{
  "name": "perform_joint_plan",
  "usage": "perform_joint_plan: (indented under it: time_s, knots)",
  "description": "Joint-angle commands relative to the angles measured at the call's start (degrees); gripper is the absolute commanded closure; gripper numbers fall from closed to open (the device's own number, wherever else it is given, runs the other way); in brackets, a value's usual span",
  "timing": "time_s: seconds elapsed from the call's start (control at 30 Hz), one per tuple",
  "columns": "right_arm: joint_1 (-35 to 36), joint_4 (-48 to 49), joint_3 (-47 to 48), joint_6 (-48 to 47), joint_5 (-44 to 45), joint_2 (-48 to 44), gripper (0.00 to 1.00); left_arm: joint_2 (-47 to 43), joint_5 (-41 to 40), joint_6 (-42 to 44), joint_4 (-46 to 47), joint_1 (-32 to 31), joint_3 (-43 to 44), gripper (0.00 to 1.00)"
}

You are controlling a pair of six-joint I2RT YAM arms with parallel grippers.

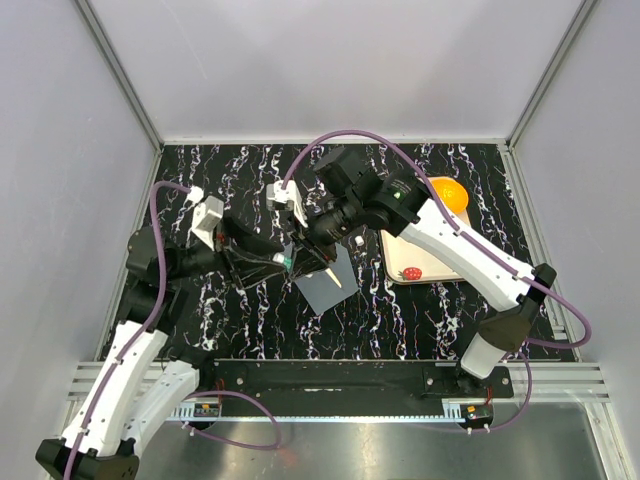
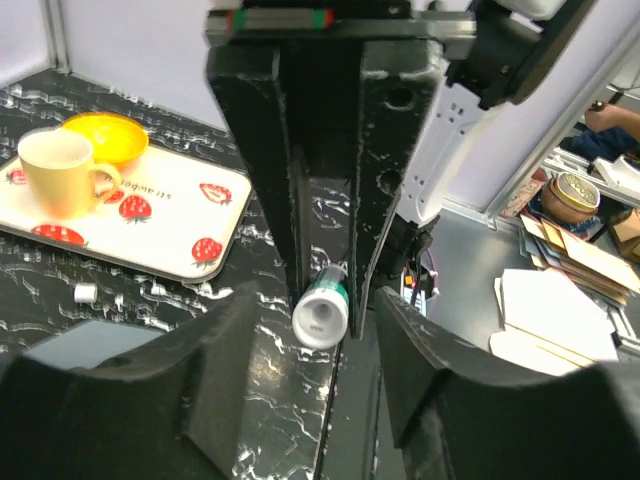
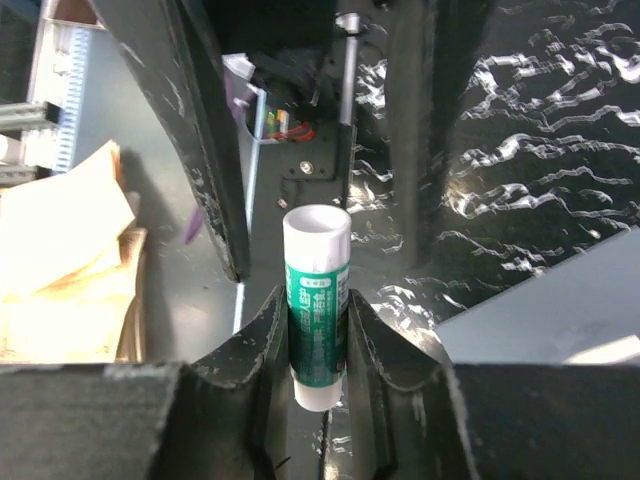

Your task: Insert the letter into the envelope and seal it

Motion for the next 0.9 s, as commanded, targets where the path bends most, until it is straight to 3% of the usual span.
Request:
perform_joint_plan:
  time_s: [0.0, 0.13, 0.23, 0.33, 0.37, 0.47, 0.53, 0.7, 0.87]
  knots:
    - [0.41, -3.46, 1.72, -6.74, 8.48, -2.20, 1.00, -1.25, -5.44, 3.87, -10.89, 0.06, 3.83, 0.44]
    - [0.41, -9.42, 3.90, -12.20, 9.22, -2.73, 1.00, -6.08, -1.83, 9.65, -10.54, 0.14, 2.86, 0.41]
    - [0.41, -15.67, 5.93, -13.26, 3.52, -0.98, 1.00, -9.51, 3.05, 22.20, -13.09, 0.06, 3.04, 0.32]
    - [0.41, -18.84, 4.19, -13.17, -1.50, 0.52, 1.00, -10.84, 6.86, 36.26, -17.82, 0.06, 3.82, 0.32]
    - [0.41, -18.76, 3.57, -12.82, -2.39, 0.87, 1.00, -10.31, 7.48, 44.65, -23.06, 0.06, 4.52, 0.33]
    - [0.41, -16.84, 1.55, -11.07, -2.41, 1.22, 1.00, -7.34, 6.61, 49.57, -27.32, -0.03, 6.98, 0.35]
    - [0.41, -14.29, 0.15, -8.79, 4.05, 0.70, 1.00, -5.22, 5.56, 46.95, -27.50, 0.06, 8.57, 0.37]
    - [0.41, -3.39, -3.99, -8.42, 22.78, -3.87, 1.00, 1.28, -8.03, 20.08, -22.85, 0.06, 8.31, 0.38]
    - [1.63, 2.16, -6.71, -13.51, 34.76, -6.77, 1.00, 7.88, -6.58, -2.83, -15.06, -0.03, 7.43, 0.38]
